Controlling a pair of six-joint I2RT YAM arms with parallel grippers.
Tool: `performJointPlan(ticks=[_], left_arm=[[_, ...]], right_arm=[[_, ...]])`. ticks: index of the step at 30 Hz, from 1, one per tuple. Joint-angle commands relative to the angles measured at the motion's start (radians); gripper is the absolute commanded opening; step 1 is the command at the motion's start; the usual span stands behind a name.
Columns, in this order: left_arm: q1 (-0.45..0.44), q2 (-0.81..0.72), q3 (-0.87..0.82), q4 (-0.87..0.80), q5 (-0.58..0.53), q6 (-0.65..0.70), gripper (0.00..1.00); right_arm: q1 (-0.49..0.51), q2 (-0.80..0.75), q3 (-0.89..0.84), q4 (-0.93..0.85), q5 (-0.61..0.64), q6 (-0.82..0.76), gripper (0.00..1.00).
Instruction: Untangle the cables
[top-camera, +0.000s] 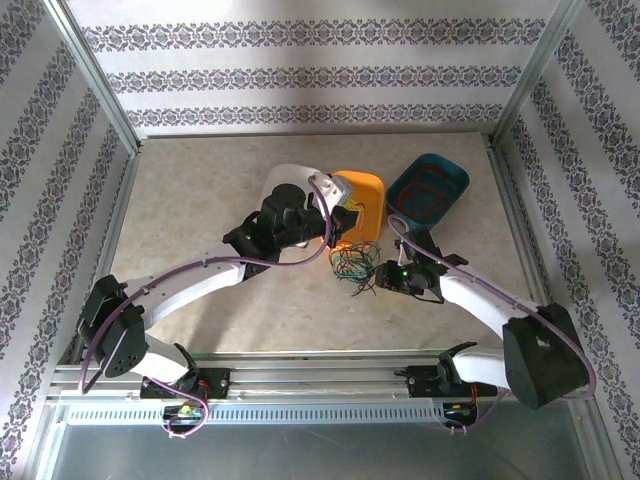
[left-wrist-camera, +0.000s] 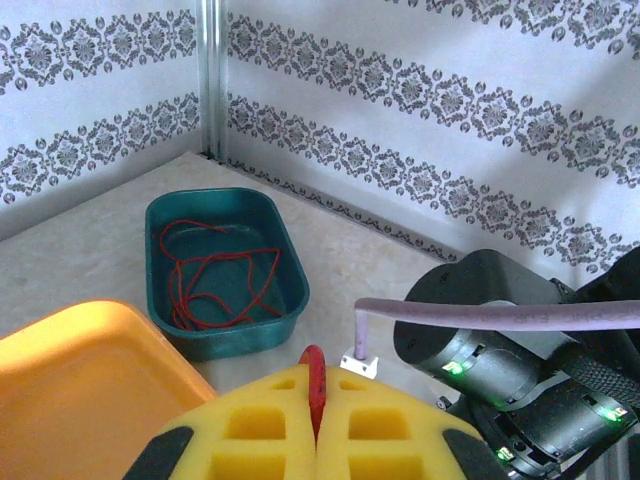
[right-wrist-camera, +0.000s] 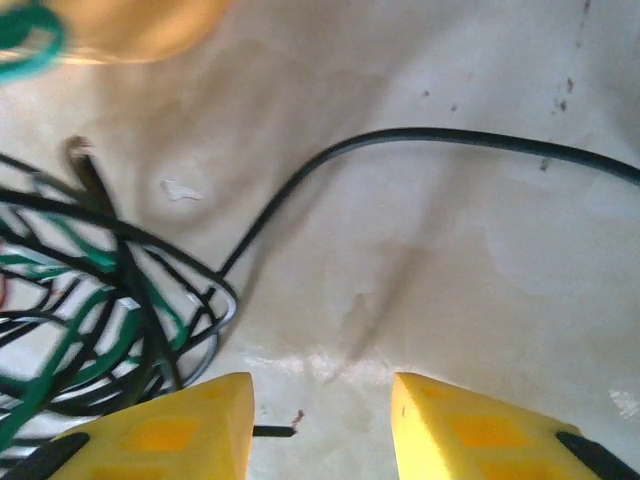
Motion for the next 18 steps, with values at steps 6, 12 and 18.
performJointPlan(ticks=[6,12,18], left_arm=[[0.014,0.009,-0.012,-0.007,0.035,-0.028,0.0],[0.016,0.003,-0.027,-0.013,0.04,-0.038,0.0],[0.015,-0.011,-0.045,0.007,0.03,-0.05,0.0]], right_arm=[[-0.001,-0.376,0.066,0.056,-0.095,-0.114,0.43],[0.025,-0.347,0.178,0.107,-0.201,-0.112,0.43],[0.099,-0.171,0.227,0.252,-0.185,-0.073,0.42]])
